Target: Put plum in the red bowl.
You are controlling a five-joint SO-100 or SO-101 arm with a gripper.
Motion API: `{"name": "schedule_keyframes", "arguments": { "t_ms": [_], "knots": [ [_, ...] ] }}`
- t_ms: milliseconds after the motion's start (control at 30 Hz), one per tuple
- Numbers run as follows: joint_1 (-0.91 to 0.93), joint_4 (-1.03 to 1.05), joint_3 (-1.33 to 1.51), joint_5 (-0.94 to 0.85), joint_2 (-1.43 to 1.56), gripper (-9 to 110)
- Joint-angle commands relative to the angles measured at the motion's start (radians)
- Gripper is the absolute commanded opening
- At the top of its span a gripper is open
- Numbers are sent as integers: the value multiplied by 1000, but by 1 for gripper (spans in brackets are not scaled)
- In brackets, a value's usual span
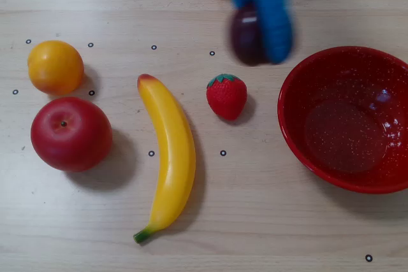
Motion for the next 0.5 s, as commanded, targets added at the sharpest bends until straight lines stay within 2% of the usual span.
{"name": "schedule_keyframes", "arguments": {
  "t_ms": [0,267,467],
  "knots": [
    [87,-127,-28,-14,77,0],
    [236,-321,9,60,-57,0],
    [285,-285,-63,77,-245,0]
  ]
}}
